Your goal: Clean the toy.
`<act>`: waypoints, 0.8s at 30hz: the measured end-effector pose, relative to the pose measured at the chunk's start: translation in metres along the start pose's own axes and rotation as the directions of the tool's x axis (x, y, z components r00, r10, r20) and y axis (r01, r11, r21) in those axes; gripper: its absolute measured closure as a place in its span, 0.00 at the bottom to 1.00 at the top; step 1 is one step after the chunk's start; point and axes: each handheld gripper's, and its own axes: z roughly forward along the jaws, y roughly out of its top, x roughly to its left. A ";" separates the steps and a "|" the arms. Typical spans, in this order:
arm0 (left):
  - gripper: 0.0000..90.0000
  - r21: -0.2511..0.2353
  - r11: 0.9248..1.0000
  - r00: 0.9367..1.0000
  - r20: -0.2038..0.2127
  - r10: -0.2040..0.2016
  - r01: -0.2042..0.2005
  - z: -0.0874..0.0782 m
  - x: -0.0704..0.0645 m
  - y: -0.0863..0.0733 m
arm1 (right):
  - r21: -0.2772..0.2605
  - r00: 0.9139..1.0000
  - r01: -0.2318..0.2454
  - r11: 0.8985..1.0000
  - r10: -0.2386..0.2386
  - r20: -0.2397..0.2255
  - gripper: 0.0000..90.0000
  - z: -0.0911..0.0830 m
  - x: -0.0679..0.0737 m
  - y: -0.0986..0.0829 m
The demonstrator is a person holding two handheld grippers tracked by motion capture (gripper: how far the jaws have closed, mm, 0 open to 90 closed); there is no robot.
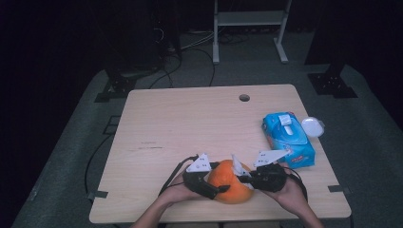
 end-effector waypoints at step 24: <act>0.17 -0.092 0.992 0.991 -0.106 0.078 -0.088 -0.022 -0.005 0.009 | -0.059 0.997 -0.007 0.998 0.011 0.072 0.95 0.010 -0.006 -0.002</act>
